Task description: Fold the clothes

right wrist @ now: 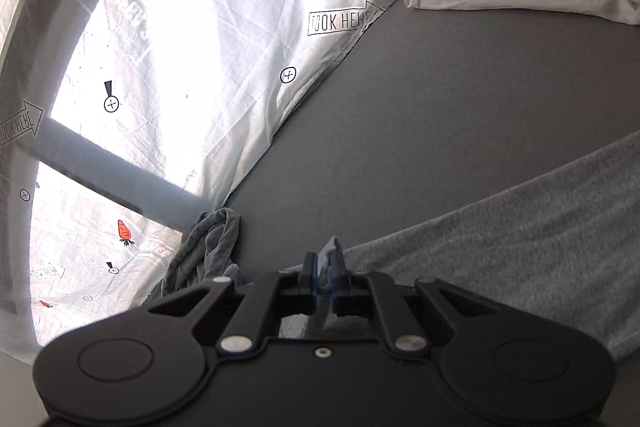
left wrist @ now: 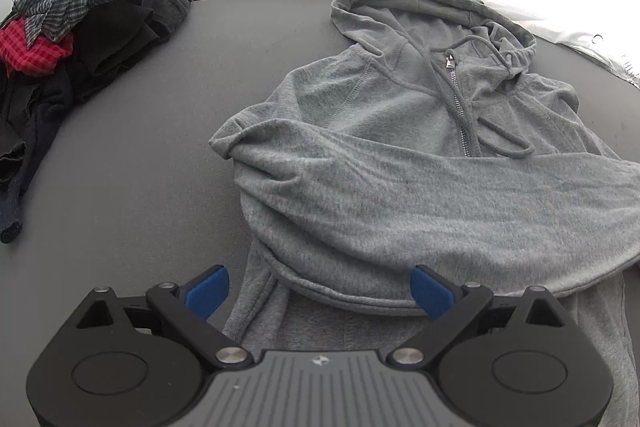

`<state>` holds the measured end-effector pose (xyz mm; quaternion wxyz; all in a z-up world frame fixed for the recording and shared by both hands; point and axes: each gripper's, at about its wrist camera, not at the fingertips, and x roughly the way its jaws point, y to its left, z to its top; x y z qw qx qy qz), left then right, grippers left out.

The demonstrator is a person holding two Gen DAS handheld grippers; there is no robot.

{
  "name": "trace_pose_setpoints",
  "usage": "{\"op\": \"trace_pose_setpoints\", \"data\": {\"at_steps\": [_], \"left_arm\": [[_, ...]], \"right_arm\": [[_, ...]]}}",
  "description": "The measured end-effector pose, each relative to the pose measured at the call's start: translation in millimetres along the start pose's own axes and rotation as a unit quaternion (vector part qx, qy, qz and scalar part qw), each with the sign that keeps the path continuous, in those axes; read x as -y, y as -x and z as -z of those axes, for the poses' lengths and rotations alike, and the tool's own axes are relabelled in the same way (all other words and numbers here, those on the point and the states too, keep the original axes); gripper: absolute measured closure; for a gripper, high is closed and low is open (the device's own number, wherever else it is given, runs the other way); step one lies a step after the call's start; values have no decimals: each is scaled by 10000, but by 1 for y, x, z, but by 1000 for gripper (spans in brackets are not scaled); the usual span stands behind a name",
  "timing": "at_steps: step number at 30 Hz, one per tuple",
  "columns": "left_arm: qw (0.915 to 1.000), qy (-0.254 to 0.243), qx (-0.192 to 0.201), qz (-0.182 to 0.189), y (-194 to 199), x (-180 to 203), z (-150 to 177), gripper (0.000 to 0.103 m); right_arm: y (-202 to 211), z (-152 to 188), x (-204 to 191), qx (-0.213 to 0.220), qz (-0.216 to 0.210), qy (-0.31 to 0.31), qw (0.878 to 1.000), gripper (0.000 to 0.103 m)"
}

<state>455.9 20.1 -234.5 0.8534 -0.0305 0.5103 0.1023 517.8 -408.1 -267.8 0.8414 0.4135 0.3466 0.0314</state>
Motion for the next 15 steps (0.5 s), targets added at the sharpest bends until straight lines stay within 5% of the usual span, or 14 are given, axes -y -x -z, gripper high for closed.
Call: {"op": "trace_pose_setpoints", "data": {"at_steps": [9,15], "left_arm": [[9999,-17,-143,-31,-8,-1,6,6],[9996,36,-233,-127,-15,-5,9,6]], "right_arm": [[19,-4,31,329,298,-297,9986,97],[45,-19,39,935,77,-548,9941,103]]}}
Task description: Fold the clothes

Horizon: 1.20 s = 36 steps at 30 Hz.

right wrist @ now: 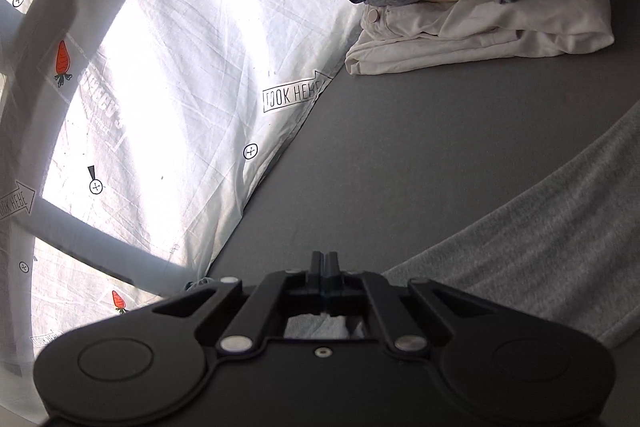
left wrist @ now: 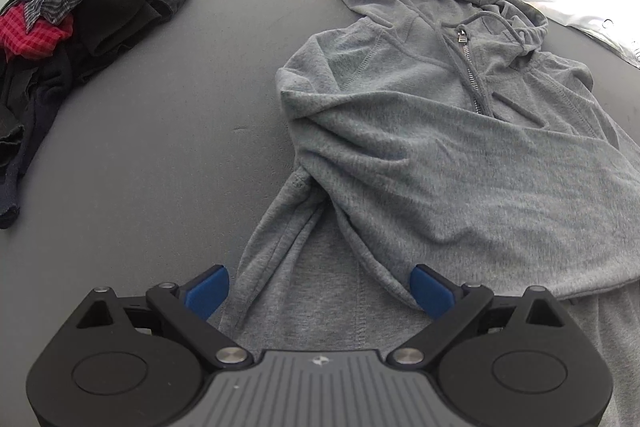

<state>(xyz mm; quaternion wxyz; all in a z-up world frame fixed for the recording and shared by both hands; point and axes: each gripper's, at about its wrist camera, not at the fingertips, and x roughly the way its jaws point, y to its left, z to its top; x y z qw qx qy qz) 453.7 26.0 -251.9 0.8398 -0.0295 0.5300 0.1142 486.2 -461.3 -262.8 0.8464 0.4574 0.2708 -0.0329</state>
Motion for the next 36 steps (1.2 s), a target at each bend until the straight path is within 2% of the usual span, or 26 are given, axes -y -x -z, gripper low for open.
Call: {"op": "trace_pose_setpoints", "data": {"at_steps": [3,6,10,15,19,20,22,25,27,28,29,31,36], "left_arm": [[9998,163,-55,63,-2,-5,1,6],[9998,204,-48,69,-3,-5,0,6],[9996,251,-64,91,-3,-7,0,6],[9995,263,-98,112,-4,-6,-1,6],[9994,313,-128,123,-6,-6,-1,5],[9993,332,-132,129,-6,-6,0,5],[9992,357,-137,138,-7,-7,0,5],[9991,362,-138,144,-7,-8,0,4],[9992,347,-119,137,-6,-9,0,4],[9993,338,-93,129,-4,-10,0,4],[9994,332,-64,114,-3,-11,0,4],[9994,340,9,70,-1,-15,-2,4],[9989,443,138,-86,8,-29,-1,4]], "right_arm": [[7,-15,6,160,97,-46,9998,103],[-1,-13,16,-228,233,-101,9994,101],[-14,10,25,-764,436,-62,9961,97],[-28,27,18,-1057,737,407,9908,78],[-36,27,9,-1128,622,631,9897,57],[-38,27,7,-1151,618,692,9890,57],[-44,28,-3,-1223,637,1063,9847,57],[-55,36,-22,-1300,781,1852,9709,60],[-61,40,-31,-1341,870,2228,9617,70],[-63,41,-34,-1353,916,2359,9579,80],[-65,41,-36,-1349,987,2453,9549,97],[-64,39,-37,-1335,985,2499,9540,97],[-44,27,-47,-843,726,2435,9635,98]]}}
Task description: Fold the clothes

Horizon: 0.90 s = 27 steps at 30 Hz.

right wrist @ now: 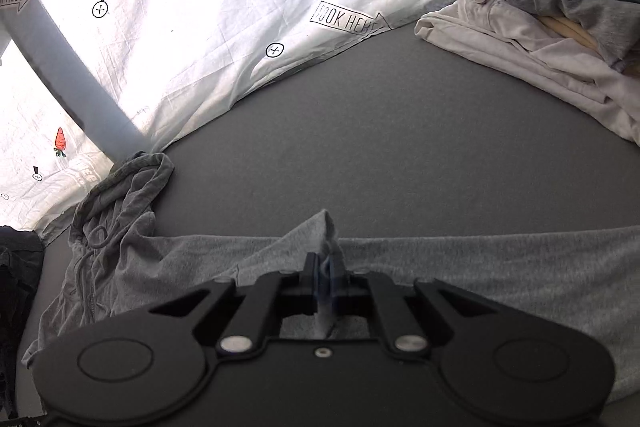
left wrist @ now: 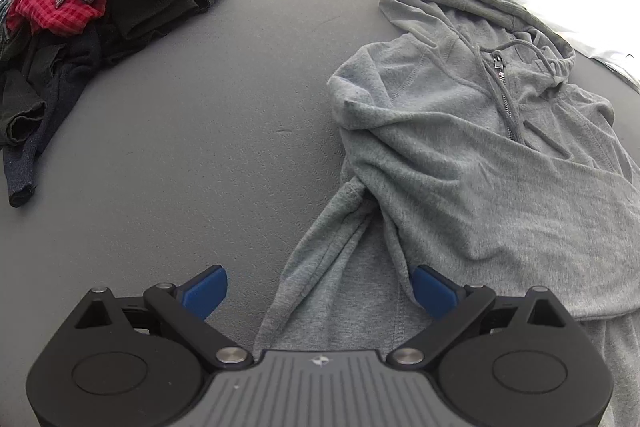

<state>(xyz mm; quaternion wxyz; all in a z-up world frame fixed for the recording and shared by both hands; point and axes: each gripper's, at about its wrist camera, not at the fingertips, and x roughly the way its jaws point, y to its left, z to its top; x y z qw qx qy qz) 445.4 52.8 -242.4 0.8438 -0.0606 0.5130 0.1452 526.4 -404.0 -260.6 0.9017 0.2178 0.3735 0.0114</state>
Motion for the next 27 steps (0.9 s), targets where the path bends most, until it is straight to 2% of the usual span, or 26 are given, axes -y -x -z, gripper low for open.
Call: {"op": "trace_pose_setpoints", "data": {"at_steps": [4,10,14,17,20,24,26,27], "left_arm": [[9996,-87,48,-252,1,-9,-2,4],[9978,-572,60,-328,-18,3,-2,3],[9970,-265,347,-641,-15,-5,-12,4],[9982,56,401,-436,-11,-19,-14,4],[9987,36,353,-353,-10,-18,-10,4],[9993,-117,258,-233,-9,-16,-7,4],[9996,71,272,-11,-4,-24,-9,4],[9993,216,279,156,-1,-30,-11,4]], "right_arm": [[19,-16,-6,417,-139,-115,9990,98],[38,-37,-14,884,-231,-126,9957,98],[53,-50,-4,1205,-85,-239,9924,98],[61,-54,11,1316,80,-385,9905,98],[55,-44,23,1168,325,-422,9917,98],[26,-18,45,421,789,-671,9937,98],[16,-7,56,36,940,-859,9918,96],[15,-3,59,-10,1000,-935,9906,95]]}}
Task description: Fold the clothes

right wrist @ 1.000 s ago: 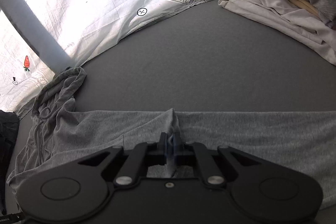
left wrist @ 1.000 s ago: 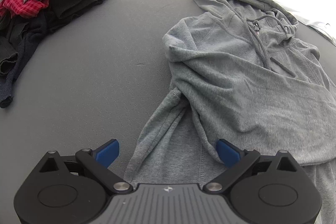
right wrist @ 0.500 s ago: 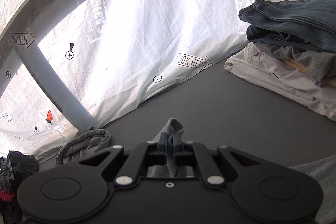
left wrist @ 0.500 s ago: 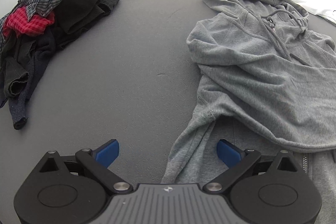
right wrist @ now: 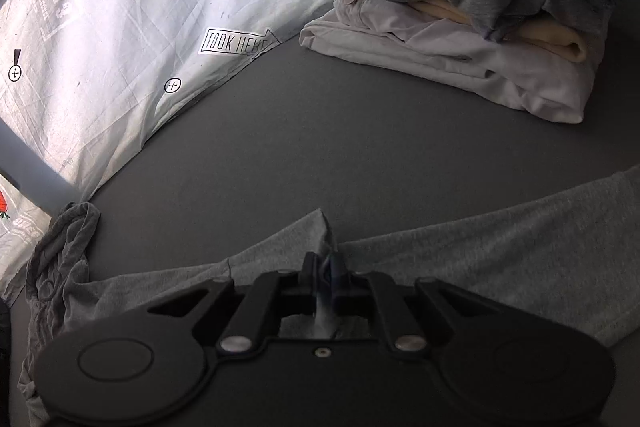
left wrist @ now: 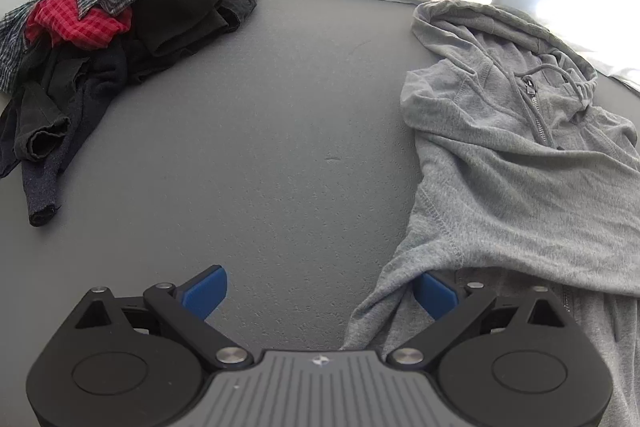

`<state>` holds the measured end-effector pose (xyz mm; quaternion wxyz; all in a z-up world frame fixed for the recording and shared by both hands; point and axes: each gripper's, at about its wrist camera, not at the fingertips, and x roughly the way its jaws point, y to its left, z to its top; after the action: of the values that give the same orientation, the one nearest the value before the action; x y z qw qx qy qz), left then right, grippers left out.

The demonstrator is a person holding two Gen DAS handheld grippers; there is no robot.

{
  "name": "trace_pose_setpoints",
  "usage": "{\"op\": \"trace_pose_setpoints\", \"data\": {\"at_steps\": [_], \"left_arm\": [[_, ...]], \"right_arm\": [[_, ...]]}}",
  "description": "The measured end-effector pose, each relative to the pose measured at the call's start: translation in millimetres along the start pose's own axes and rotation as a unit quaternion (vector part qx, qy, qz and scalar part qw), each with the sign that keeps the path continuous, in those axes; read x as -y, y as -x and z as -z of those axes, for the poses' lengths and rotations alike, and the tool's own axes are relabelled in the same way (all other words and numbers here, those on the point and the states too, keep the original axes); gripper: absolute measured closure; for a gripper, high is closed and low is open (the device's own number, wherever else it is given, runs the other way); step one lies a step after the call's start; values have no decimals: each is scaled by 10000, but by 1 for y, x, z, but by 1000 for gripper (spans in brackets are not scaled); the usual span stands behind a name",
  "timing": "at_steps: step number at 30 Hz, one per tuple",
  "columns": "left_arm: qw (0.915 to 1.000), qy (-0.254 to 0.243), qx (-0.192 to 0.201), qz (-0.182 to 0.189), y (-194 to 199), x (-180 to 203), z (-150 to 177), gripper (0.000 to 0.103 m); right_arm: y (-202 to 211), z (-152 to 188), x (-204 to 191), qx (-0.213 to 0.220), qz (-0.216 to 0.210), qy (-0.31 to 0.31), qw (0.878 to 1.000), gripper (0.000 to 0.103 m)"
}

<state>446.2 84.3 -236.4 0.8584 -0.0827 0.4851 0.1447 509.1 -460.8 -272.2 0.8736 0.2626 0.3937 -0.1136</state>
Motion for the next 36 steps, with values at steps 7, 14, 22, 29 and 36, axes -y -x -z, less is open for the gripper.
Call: {"op": "trace_pose_setpoints", "data": {"at_steps": [7,14,22,29,36], "left_arm": [[9862,1299,306,984,19,-35,-19,4],[9390,2657,228,2170,-4,-47,-32,4],[9102,3101,-53,2746,-50,-34,-52,4],[8998,3288,-323,2850,-87,-24,-71,4],[8898,3299,-305,3140,-96,-5,-89,4]], "right_arm": [[17,-2,0,259,-350,-480,9979,45],[-6,9,-15,-178,-2018,-2222,9537,10],[-60,63,-36,-1042,-3196,-4085,8486,1],[-64,56,-56,-1135,-3113,-3589,8725,0],[-60,52,-80,-1309,-2873,-2500,9153,1]]}}
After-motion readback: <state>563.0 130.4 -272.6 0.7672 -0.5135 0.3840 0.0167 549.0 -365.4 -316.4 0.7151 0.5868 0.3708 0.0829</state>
